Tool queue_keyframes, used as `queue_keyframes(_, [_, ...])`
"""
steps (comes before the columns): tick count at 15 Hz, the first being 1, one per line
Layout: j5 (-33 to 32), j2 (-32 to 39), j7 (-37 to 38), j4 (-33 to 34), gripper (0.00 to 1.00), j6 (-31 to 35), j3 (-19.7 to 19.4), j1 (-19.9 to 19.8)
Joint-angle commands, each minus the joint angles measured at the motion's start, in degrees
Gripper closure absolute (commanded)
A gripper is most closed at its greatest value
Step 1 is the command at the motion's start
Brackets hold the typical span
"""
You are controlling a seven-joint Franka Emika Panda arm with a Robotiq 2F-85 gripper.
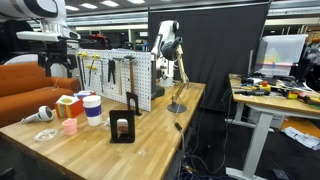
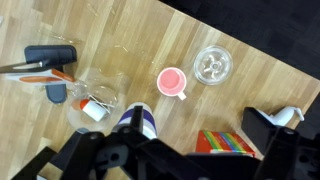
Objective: Pour the contents of the pink cup into the white and blue cup
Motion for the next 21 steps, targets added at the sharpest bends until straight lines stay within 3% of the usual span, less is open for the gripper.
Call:
queue_keyframes(1, [-5.64,4.93,-3.61,2.24,0.0,4.05,2.15,1.47])
queue_keyframes(12, [-8.52,7.17,-2.18,2.59,0.0,6.44,3.05,2.4])
queue_keyframes(21, [-9.12,17.5,-11.94,2.22,0.0,19.6,6.14,4.21])
